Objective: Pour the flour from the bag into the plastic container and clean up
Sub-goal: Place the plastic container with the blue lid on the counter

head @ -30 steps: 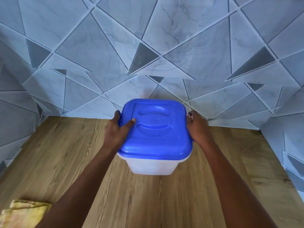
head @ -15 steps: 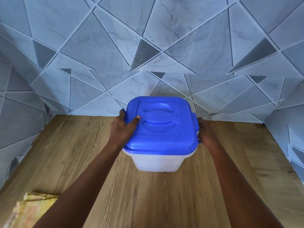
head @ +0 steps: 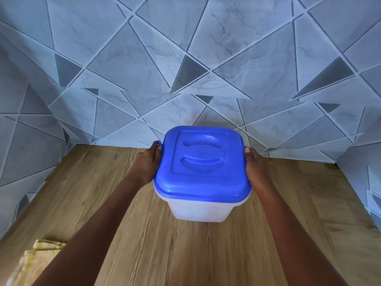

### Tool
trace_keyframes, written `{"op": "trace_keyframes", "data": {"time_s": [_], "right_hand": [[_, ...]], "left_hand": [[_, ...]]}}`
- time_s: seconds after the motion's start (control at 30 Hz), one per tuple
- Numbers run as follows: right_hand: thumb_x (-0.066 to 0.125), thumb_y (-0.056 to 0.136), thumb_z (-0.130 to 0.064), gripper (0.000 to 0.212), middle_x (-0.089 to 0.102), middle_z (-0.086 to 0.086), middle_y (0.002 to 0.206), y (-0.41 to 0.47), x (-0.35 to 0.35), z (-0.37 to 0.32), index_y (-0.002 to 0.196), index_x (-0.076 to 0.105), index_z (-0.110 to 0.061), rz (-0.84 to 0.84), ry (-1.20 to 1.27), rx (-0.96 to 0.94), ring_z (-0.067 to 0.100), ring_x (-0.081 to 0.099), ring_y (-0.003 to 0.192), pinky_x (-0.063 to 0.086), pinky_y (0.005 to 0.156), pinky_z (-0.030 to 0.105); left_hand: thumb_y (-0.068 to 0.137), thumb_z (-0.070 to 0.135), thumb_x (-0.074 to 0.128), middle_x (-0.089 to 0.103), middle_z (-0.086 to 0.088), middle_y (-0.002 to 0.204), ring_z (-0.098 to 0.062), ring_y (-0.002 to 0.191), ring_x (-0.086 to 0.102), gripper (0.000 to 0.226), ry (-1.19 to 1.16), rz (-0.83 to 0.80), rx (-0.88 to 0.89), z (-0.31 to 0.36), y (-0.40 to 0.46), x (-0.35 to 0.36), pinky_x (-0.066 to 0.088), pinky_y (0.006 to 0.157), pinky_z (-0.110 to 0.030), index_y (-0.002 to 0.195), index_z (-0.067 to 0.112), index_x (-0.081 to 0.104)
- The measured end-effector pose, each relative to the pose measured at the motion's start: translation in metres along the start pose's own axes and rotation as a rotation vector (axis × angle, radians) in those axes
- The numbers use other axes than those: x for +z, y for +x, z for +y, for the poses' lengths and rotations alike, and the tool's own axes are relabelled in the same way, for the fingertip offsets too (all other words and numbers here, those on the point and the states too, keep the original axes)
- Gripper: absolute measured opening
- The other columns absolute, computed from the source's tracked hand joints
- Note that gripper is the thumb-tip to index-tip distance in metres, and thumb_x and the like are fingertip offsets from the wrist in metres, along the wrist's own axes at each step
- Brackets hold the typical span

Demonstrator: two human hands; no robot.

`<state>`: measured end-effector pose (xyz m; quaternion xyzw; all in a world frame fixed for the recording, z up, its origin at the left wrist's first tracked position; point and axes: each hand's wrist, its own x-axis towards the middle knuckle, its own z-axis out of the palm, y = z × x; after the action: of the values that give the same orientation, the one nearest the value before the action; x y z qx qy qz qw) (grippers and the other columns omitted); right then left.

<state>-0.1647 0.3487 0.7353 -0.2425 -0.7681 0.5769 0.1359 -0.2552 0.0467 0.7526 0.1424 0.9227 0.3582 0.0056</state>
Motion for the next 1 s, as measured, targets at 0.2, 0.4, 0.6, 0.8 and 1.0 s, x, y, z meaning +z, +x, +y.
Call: {"op": "trace_keyframes", "data": {"time_s": [0.2,0.4,0.6,0.8,1.0], "right_hand": [[0.033,0.110,-0.032,0.036,0.066,-0.011,0.099,0.002,0.000,-0.002,0.124,0.062,-0.017,-0.008,-0.026,-0.039,-0.005,0.060,0.085,0.041,0.061,0.012],[0.033,0.110,-0.034,0.037,0.069,-0.003,0.107,0.000,-0.008,0.003,0.127,0.061,-0.018,-0.062,-0.080,-0.085,0.004,0.065,0.092,0.045,0.067,0.018],[0.033,0.110,-0.031,0.038,0.068,0.002,0.118,-0.003,-0.001,-0.005,0.133,0.059,-0.016,-0.035,-0.102,-0.083,0.019,0.064,0.106,0.048,0.086,0.031],[0.044,0.104,-0.035,0.028,0.067,-0.011,0.084,-0.005,0.006,-0.015,0.093,0.067,-0.023,0.068,0.047,0.003,0.001,0.061,0.073,0.042,0.060,0.022],[0.054,0.095,-0.039,0.037,0.065,0.001,0.071,-0.005,0.004,-0.027,0.066,0.061,-0.017,0.060,0.182,0.079,0.021,0.059,0.072,0.045,0.070,0.036]], "left_hand": [[0.108,0.024,0.034,0.059,-0.007,0.075,-0.024,0.070,0.057,0.031,-0.006,-0.001,-0.029,-0.006,0.007,-0.006,0.046,0.065,-0.036,0.088,0.009,0.052],[0.097,-0.003,0.046,0.059,0.003,0.074,-0.004,0.064,0.056,0.034,-0.442,0.018,-0.165,-0.024,-0.023,0.028,0.049,0.065,-0.028,0.076,0.022,0.055],[0.107,0.032,0.044,0.075,0.007,0.106,-0.023,0.103,0.070,0.033,-0.746,0.164,-0.327,-0.033,-0.015,0.012,0.057,0.083,-0.035,0.126,0.014,0.064],[0.107,0.056,0.023,0.055,0.001,0.147,-0.019,0.138,0.051,0.054,-0.881,-0.060,-0.074,0.001,-0.035,0.025,0.043,0.110,-0.044,0.147,0.029,0.047],[0.108,0.051,0.022,0.064,-0.005,0.136,-0.023,0.125,0.062,0.052,-0.979,0.001,-0.076,0.012,-0.039,0.022,0.057,0.092,-0.029,0.136,0.027,0.058]]}}
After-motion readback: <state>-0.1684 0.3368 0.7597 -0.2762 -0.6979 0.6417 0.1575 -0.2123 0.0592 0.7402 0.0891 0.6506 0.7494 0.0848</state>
